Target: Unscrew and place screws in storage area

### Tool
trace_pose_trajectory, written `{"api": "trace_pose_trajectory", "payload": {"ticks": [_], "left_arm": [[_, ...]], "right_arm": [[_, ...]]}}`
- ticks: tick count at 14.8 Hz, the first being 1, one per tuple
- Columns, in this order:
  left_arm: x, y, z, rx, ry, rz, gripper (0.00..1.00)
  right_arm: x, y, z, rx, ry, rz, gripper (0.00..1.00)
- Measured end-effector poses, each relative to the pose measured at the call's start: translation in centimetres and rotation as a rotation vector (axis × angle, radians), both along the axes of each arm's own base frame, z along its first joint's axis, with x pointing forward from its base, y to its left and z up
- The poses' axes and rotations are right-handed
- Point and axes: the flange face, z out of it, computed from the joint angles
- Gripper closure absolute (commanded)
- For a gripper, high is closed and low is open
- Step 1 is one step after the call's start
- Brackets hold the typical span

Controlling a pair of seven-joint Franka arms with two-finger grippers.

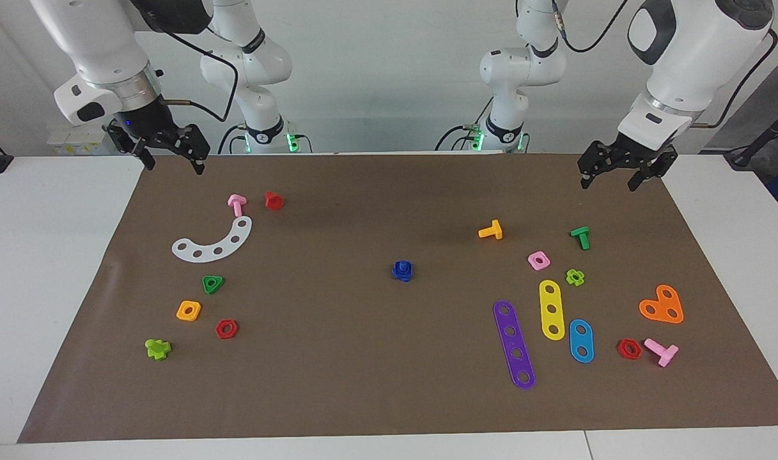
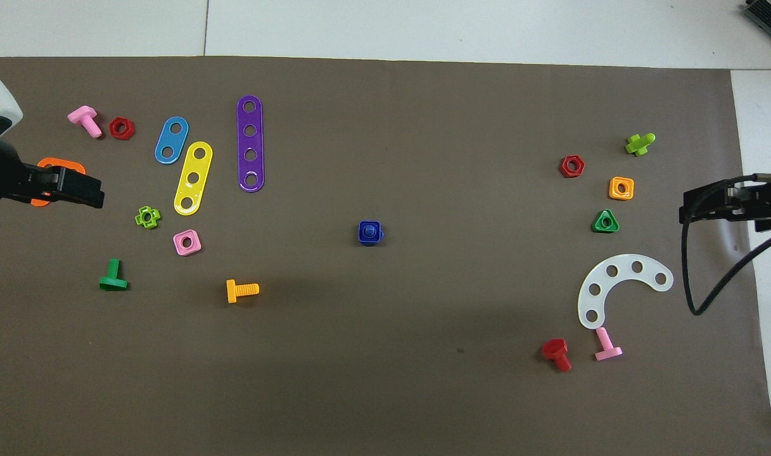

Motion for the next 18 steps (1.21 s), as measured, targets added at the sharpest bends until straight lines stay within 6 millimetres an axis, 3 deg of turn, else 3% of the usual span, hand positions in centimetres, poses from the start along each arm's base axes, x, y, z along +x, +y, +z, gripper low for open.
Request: {"api": "trace_pose_trajectory", "payload": {"ticks": [4, 10, 14, 18], "left_arm": [[-1.5, -5.1, -1.2, 0.004, 0.008, -0.021, 0.0], [-3.8, -15.2, -2.6, -0.005, -0.026, -0.015, 0.01], [-3.8, -21.0, -5.9, -0.013, -0.03, -0.003, 0.03], [-3.0, -25.2, -10.0, -0.013, -0.049, -0.008, 0.05]], "right_arm": [[0.0, 0.0, 0.0, 0.0, 0.0, 0.0, 0.0], [0.0, 0.0, 0.0, 0.0, 0.0, 0.0, 0.0], [0.0, 0.0, 0.0, 0.0, 0.0, 0.0, 0.0], [0.0, 0.0, 0.0, 0.0, 0.0, 0.0, 0.0]]}}
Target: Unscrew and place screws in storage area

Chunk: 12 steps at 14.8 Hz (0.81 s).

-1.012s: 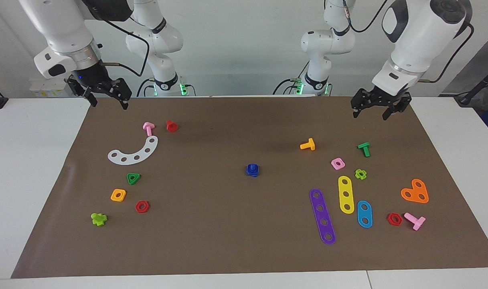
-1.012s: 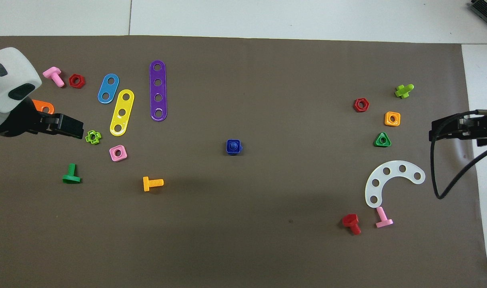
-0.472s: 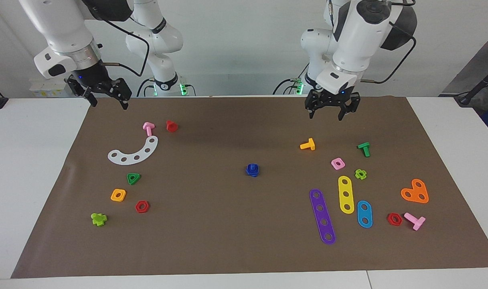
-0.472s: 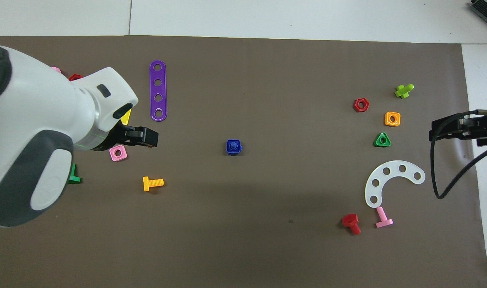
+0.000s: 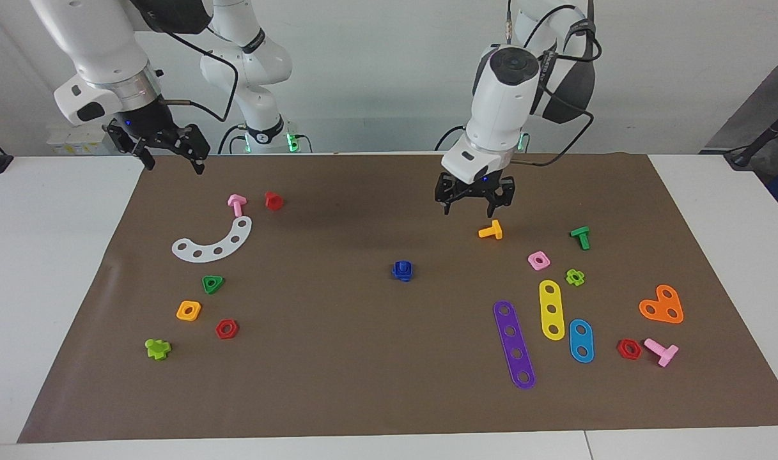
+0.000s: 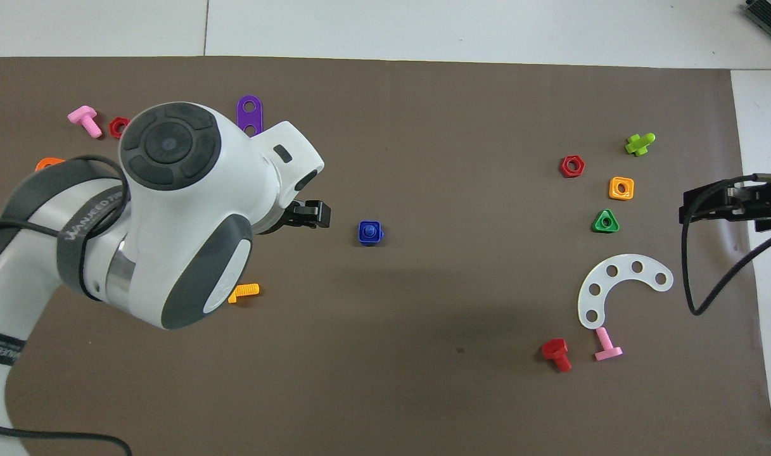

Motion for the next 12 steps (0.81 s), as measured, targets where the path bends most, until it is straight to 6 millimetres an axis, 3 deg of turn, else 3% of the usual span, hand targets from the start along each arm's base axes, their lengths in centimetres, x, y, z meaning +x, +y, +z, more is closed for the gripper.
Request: {"api": "trace_pose_trajectory", "payload": {"ticks": [5, 10, 12], "left_arm": [[0.0, -3.9, -3.8, -0.008, -0.006, -0.027, 0.08], [-0.8, -9.9, -10.7, -0.012, 0.001, -0.034, 0.09], [-0.6, -10.9, -12.2, -0.021, -0.009, -0.036, 0.1]], "right_arm": [[0.0, 0.0, 0.0, 0.0, 0.0, 0.0, 0.0], [0.0, 0.0, 0.0, 0.0, 0.0, 0.0, 0.0], [0.0, 0.0, 0.0, 0.0, 0.0, 0.0, 0.0]]}}
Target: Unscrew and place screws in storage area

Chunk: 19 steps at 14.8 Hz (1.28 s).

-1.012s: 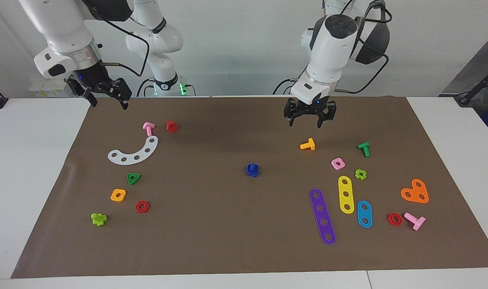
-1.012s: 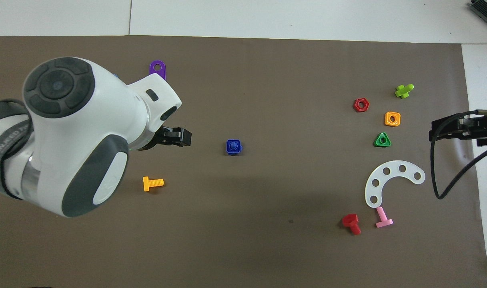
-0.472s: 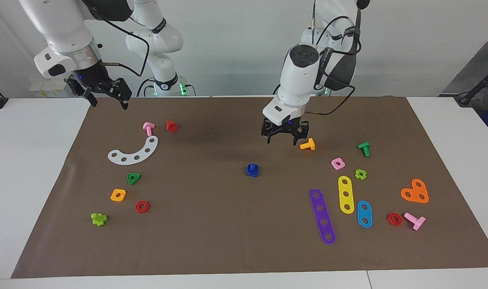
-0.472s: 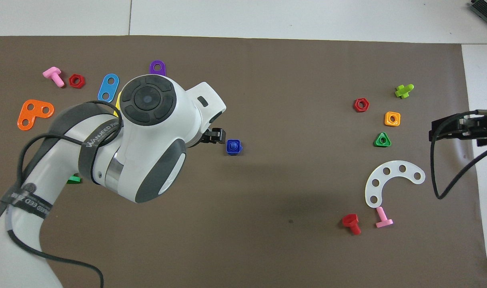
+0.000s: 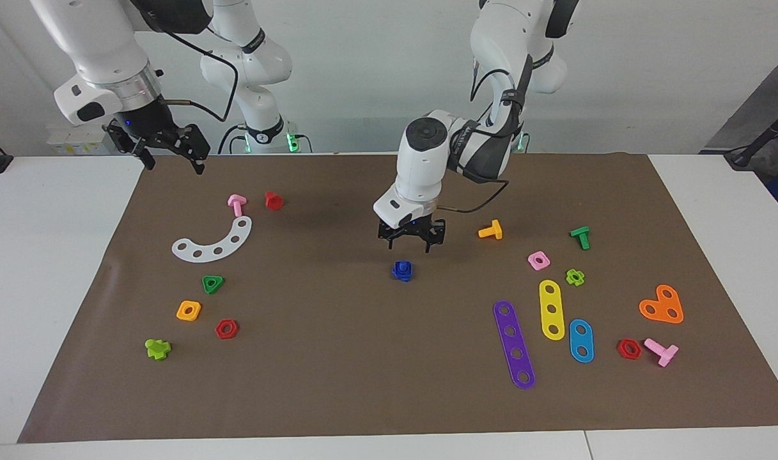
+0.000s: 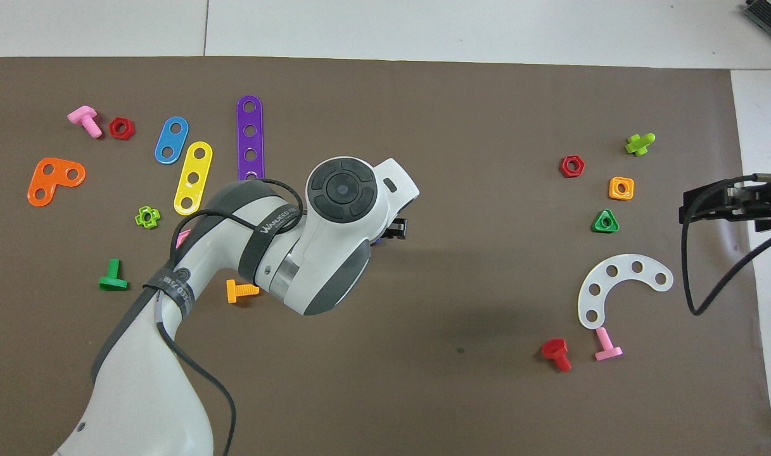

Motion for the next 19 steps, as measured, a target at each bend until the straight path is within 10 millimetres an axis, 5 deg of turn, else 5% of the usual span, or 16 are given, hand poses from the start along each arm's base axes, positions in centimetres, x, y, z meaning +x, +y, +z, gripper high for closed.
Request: {"api": "trace_pose_trajectory", "payload": {"ticks": [19], "left_arm": [[1.5, -0.3, -5.6, 0.006, -0.05, -0.016, 0.17]], "right_arm": [[0.0, 0.0, 0.0, 0.0, 0.0, 0.0, 0.0]]}}
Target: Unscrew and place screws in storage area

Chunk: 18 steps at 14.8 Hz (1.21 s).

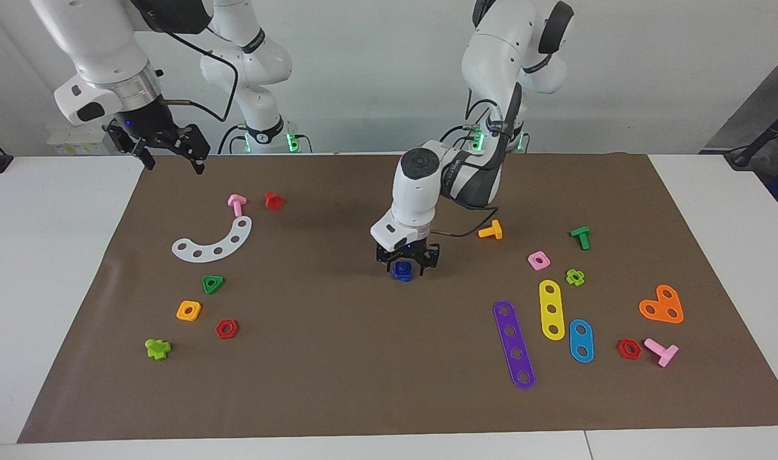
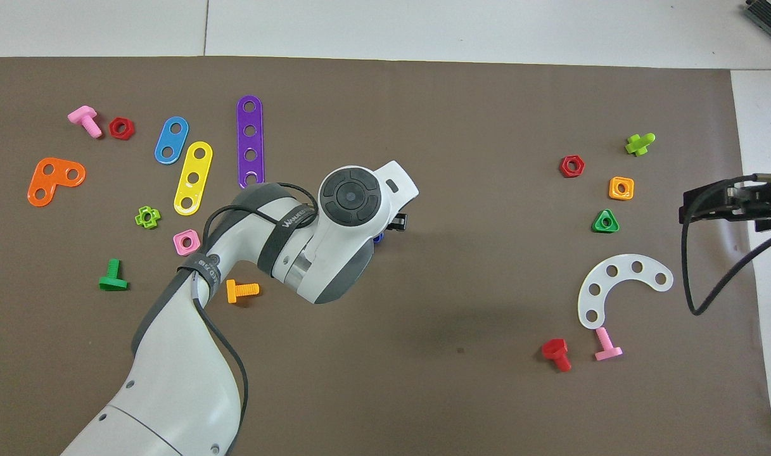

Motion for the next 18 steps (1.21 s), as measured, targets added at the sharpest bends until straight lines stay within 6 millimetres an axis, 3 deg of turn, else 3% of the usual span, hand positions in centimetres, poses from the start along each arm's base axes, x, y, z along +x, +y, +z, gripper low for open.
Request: {"api": "trace_pose_trajectory", "payload": {"ticks": [9, 18], "left_arm": [[-0.5, 0.1, -2.5, 0.032, 0.014, -0.02, 0.21], [-0.9, -0.2, -2.5, 0.034, 0.012, -0.031, 0.23]], "right_arm": [[0.0, 0.0, 0.0, 0.0, 0.0, 0.0, 0.0], [0.0, 0.0, 0.0, 0.0, 0.0, 0.0, 0.0]]}}
